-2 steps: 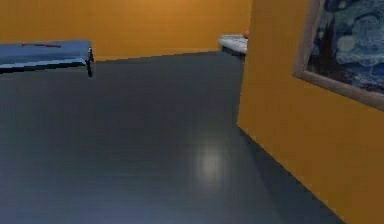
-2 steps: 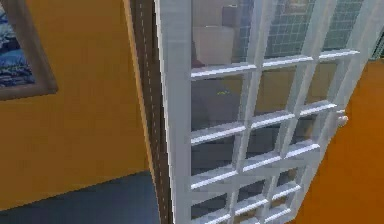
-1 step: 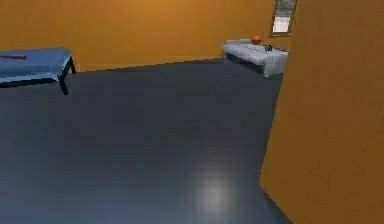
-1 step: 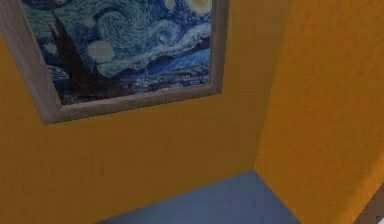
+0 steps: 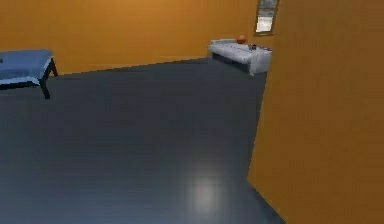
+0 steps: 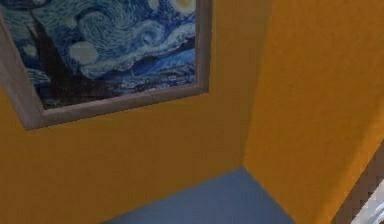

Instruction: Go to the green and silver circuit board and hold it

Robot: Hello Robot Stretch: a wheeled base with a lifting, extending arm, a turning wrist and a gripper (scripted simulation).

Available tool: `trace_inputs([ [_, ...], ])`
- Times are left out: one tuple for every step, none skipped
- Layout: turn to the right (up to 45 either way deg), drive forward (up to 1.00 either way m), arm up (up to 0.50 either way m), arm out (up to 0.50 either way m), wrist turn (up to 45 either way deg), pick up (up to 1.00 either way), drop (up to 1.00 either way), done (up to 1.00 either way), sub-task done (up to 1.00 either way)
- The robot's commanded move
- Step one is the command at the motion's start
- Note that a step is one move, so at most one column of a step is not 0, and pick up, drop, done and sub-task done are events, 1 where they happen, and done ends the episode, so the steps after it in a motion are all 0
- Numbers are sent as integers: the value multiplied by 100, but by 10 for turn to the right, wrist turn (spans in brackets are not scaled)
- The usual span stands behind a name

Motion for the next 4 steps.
trace_inputs([
  [0,65,0,0,0,0,0,0,0],
  [0,100,0,0,0,0,0,0,0],
  [120,0,0,0,0,0,0,0,0],
  [0,15,0,0,0,0,0,0,0],
])
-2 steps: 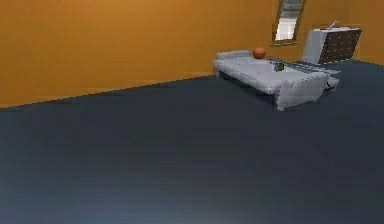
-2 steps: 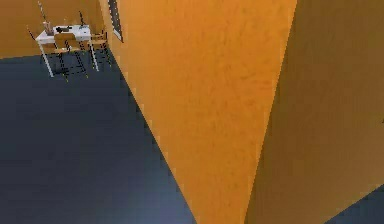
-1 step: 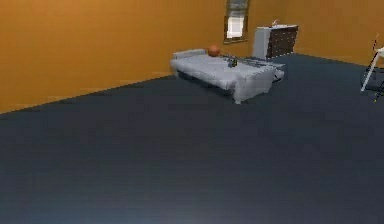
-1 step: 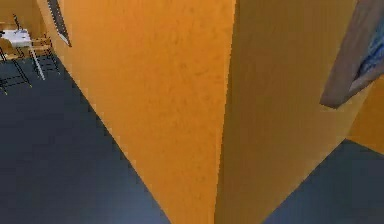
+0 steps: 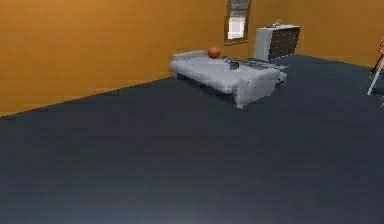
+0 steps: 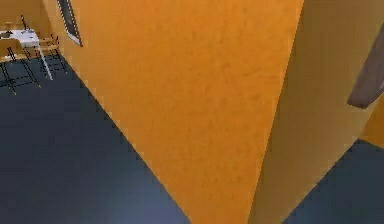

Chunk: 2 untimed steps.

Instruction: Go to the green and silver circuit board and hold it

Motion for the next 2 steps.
trace_inputs([
  [450,0,0,0,0,0,0,0,0],
  [60,0,0,0,0,0,0,0,0],
])
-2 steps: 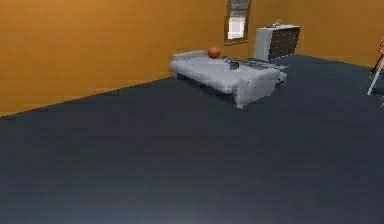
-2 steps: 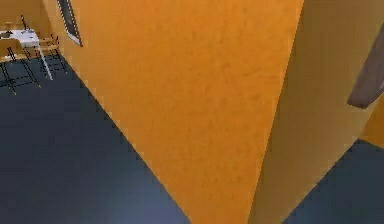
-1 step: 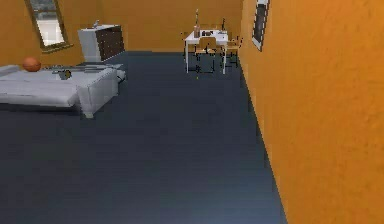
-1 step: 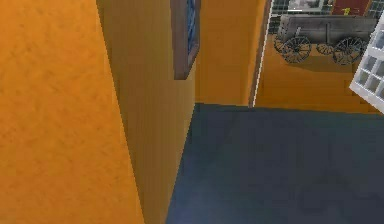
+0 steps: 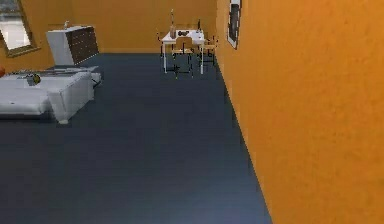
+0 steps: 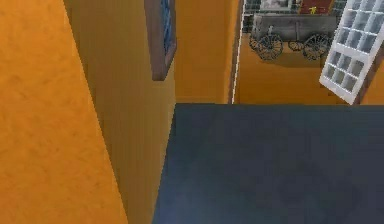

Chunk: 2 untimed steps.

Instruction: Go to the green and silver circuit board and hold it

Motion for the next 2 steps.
trace_inputs([
  [0,100,0,0,0,0,0,0,0],
  [0,100,0,0,0,0,0,0,0],
])
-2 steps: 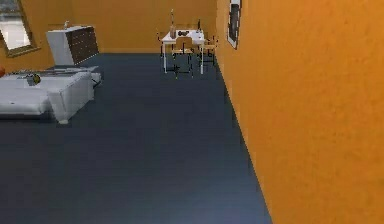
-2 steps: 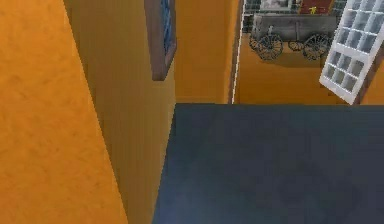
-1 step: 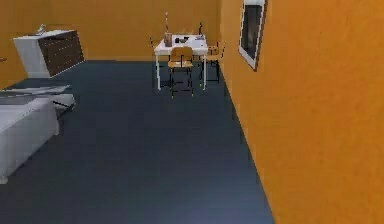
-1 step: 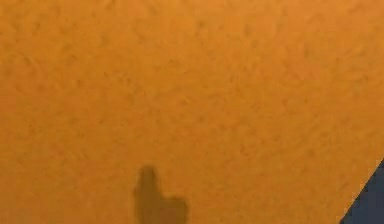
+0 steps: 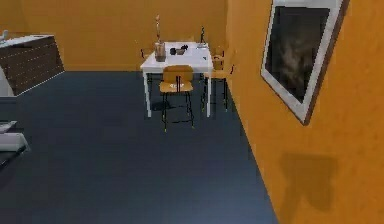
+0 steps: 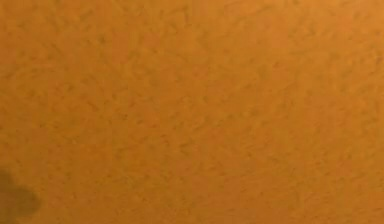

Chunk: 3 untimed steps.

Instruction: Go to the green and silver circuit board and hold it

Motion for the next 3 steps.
trace_inputs([
  [30,0,0,0,0,0,0,0,0],
  [0,100,0,0,0,0,0,0,0],
  [0,50,0,0,0,0,0,0,0],
])
